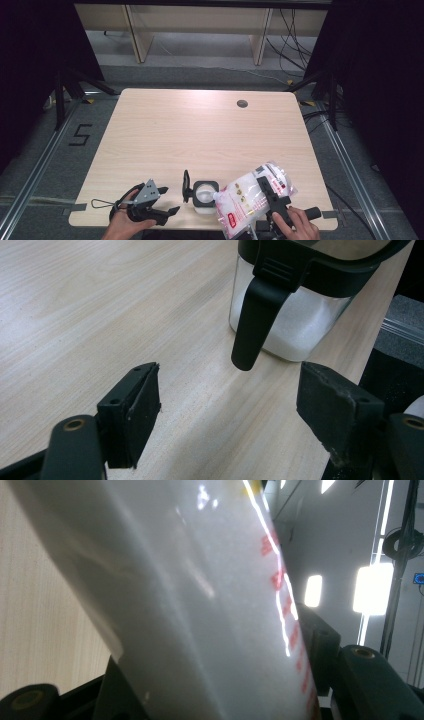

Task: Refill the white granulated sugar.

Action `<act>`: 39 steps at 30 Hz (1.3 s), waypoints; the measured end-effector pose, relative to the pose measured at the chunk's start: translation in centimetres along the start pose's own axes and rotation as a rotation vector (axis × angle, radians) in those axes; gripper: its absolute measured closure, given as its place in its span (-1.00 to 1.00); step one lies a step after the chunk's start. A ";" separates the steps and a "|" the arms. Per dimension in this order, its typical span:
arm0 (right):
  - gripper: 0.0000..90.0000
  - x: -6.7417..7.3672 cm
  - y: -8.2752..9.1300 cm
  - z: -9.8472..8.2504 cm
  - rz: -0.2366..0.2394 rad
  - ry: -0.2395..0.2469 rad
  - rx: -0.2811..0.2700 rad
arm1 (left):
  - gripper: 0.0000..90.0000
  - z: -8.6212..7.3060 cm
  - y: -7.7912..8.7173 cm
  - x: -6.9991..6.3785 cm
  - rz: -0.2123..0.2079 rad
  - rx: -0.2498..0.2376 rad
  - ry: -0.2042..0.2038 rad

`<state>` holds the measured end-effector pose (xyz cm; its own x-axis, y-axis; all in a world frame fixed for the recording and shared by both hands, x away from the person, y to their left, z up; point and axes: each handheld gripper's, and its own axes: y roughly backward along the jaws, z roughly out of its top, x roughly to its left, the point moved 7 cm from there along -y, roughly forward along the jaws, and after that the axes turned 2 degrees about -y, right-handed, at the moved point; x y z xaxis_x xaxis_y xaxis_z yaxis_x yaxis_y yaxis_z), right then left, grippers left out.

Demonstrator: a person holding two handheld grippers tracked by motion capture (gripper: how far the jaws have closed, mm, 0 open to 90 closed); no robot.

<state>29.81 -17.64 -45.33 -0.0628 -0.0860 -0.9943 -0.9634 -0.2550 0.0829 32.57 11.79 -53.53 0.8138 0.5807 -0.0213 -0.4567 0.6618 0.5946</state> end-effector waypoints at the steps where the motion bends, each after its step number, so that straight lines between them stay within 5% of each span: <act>1: 0.06 -0.2 0.0 0.1 -0.008 0.015 -0.008 | -0.45 0.1 0.0 -0.1 -0.005 -0.011 0.013; 4: 0.06 0.2 0.0 -0.1 0.007 -0.015 0.009 | -0.45 0.1 0.0 -0.1 -0.005 -0.011 0.014; 7: 0.06 -0.2 0.0 0.1 -0.003 0.025 -0.005 | -0.45 0.1 0.1 -0.1 -0.003 -0.002 0.012; 12: 0.06 0.1 0.1 0.0 -0.001 -0.020 0.006 | -0.45 0.1 0.0 -0.2 -0.010 -0.012 0.021; 16: 0.06 -0.3 0.0 0.2 -0.004 0.031 -0.008 | -0.45 0.1 0.0 -0.2 -0.010 -0.019 0.020; 17: 0.06 0.1 0.1 0.0 -0.001 -0.019 0.009 | -0.45 0.1 0.0 -0.1 -0.002 -0.012 0.014; 20: 0.06 -0.3 0.0 0.1 -0.003 0.026 -0.005 | -0.45 0.0 0.0 0.0 -0.003 -0.006 0.002; 33: 0.06 0.0 0.1 0.1 -0.005 -0.010 -0.003 | -0.45 0.1 0.0 -0.1 -0.004 -0.012 0.005; 39: 0.06 -0.3 0.0 0.2 -0.015 0.014 -0.020 | -0.45 0.1 0.0 0.0 -0.003 -0.008 -0.002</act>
<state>29.79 -17.47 -45.08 -0.0447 -0.0955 -0.9944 -0.9589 -0.2752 0.0696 32.57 11.73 -53.49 0.8159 0.5778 -0.0210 -0.4573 0.6671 0.5881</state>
